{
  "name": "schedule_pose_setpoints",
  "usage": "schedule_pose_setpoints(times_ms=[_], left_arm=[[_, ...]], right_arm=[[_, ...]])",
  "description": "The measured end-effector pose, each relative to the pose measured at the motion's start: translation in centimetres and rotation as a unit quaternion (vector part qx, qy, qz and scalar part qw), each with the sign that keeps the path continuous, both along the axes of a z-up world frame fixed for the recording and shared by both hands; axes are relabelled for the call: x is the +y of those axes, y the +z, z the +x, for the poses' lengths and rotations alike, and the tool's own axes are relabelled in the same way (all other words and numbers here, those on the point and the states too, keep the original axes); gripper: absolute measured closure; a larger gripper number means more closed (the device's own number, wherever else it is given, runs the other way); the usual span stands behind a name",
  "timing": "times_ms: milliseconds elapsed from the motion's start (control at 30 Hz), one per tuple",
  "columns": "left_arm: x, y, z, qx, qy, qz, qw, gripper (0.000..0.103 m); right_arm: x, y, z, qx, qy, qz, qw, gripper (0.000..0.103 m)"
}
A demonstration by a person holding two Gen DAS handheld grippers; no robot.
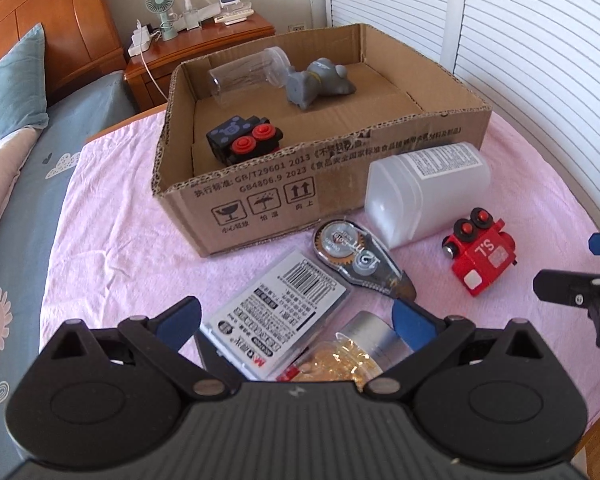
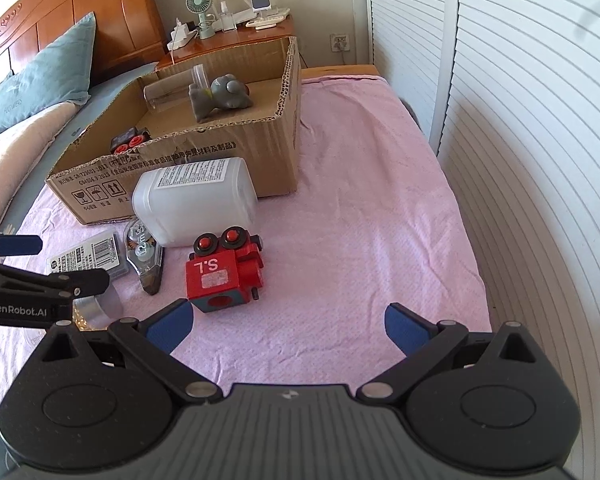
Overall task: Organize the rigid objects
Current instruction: 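Lower the left gripper around the gold capsule bottle while right tool approaches the red train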
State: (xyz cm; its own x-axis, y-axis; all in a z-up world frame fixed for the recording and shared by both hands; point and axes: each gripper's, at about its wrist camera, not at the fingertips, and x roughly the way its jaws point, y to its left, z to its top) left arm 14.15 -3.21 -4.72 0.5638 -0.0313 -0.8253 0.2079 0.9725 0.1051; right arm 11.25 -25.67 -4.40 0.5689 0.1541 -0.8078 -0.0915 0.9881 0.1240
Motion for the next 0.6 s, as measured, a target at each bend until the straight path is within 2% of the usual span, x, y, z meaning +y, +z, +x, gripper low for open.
schedule_pose_setpoints(times_ms=[167, 333, 433, 500, 600], left_arm=[[1.4, 1.6, -1.7, -0.003, 0.015, 0.006, 0.9999, 0.002], [2.9, 5.8, -3.7, -0.023, 0.024, -0.023, 0.9992, 0.002], [3.5, 7.2, -5.2, -0.036, 0.026, -0.043, 0.9981, 0.002], [3.8, 6.8, -6.1, -0.038, 0.026, -0.061, 0.9971, 0.002], [3.9, 4.4, -7.0, -0.023, 0.036, -0.089, 0.9951, 0.002]], right_arm=[[0.1, 0.2, -0.3, -0.006, 0.008, 0.001, 1.0, 0.0], [0.6, 0.7, -0.8, -0.021, 0.026, 0.005, 0.999, 0.0], [0.8, 1.0, -1.3, -0.037, 0.038, 0.012, 0.999, 0.0], [1.0, 0.9, -1.6, -0.038, 0.047, 0.014, 0.998, 0.0], [1.1, 0.3, -2.2, -0.036, 0.059, 0.008, 0.998, 0.0]])
